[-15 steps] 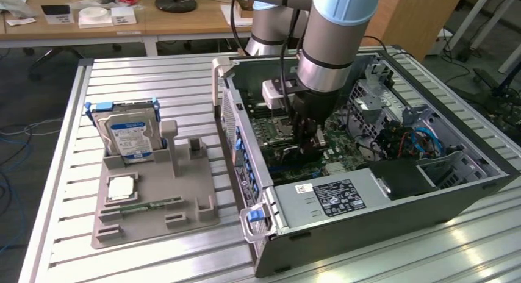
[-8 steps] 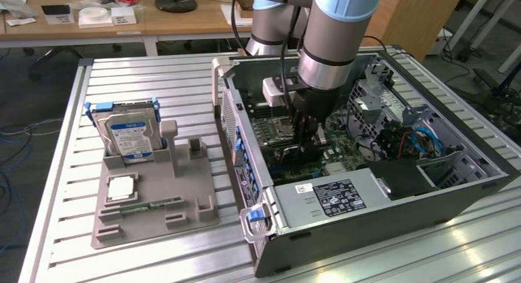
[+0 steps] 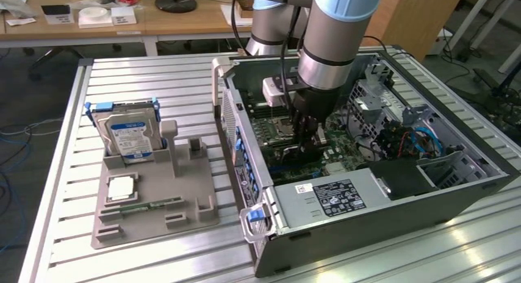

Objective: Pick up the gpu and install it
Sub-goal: 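Insert the gpu into the slot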

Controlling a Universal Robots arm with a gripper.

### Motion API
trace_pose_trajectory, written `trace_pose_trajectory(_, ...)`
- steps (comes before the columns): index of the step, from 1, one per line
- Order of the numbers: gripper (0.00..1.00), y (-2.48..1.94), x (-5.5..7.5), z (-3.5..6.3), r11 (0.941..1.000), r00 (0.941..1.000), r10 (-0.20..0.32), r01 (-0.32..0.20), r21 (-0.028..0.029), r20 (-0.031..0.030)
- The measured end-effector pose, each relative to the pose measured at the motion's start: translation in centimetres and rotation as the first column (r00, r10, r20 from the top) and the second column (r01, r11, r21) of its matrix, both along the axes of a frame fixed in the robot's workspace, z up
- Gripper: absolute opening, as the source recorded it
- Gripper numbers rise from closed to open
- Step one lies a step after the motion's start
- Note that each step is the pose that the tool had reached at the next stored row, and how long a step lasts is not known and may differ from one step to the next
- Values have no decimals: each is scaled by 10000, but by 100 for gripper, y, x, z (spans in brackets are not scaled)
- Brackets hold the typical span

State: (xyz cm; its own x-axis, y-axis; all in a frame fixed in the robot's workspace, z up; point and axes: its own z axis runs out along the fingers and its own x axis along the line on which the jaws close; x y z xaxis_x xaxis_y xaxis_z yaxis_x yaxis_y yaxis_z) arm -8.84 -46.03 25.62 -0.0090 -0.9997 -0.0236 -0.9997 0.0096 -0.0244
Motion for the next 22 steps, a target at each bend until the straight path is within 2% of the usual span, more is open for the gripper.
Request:
trace_pose_trajectory(4, 35, 0, 0, 0, 10000, 10000, 0, 0, -2, 0)
trace_pose_trajectory(5, 27, 0, 0, 0, 10000, 10000, 0, 0, -1, 0)
trace_pose_trajectory(6, 26, 0, 0, 0, 10000, 10000, 1, -1, -1, 0)
trace_pose_trajectory(22, 26, 0, 0, -1, 9999, 9999, -122, 122, -1, 0)
